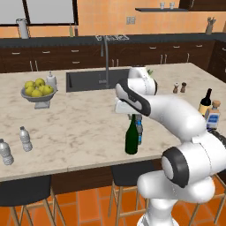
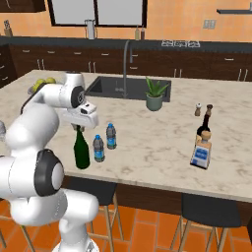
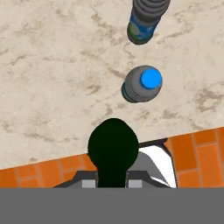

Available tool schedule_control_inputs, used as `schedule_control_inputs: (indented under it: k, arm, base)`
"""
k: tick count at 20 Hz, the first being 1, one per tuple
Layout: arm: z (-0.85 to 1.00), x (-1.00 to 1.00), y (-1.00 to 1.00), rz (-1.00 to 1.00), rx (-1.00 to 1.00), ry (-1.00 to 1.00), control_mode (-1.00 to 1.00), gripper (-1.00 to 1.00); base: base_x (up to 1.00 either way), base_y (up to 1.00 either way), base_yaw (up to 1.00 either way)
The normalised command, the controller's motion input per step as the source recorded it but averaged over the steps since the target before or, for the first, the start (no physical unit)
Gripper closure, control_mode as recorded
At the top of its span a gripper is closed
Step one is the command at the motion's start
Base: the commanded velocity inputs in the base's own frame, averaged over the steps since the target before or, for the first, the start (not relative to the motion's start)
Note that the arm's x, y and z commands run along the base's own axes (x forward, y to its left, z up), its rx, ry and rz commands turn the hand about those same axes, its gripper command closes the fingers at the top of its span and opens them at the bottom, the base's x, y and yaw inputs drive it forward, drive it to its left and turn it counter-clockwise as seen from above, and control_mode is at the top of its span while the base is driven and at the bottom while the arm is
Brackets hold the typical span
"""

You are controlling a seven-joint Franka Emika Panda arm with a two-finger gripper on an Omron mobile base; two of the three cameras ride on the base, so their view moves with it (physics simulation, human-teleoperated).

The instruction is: Move the plastic bottles in the middle to the plastics group, and the glass bottles in the middle to the glass group.

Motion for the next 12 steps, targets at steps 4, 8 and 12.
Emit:
schedule_control_inputs:
  k: [4,8,12]
  arm:
    - [0.21,-0.53,-0.74,-0.03,0.04,-0.01,-1.0,1.0]
    - [0.17,-0.41,-0.87,-0.01,0.05,0.0,-1.0,1.0]
    - [0.0,-0.02,-0.97,-0.01,-0.01,-0.04,-1.0,1.0]
  base:
    - [0.0,0.0,0.0]
    - [0.0,0.0,0.0]
    - [0.0,0.0,0.0]
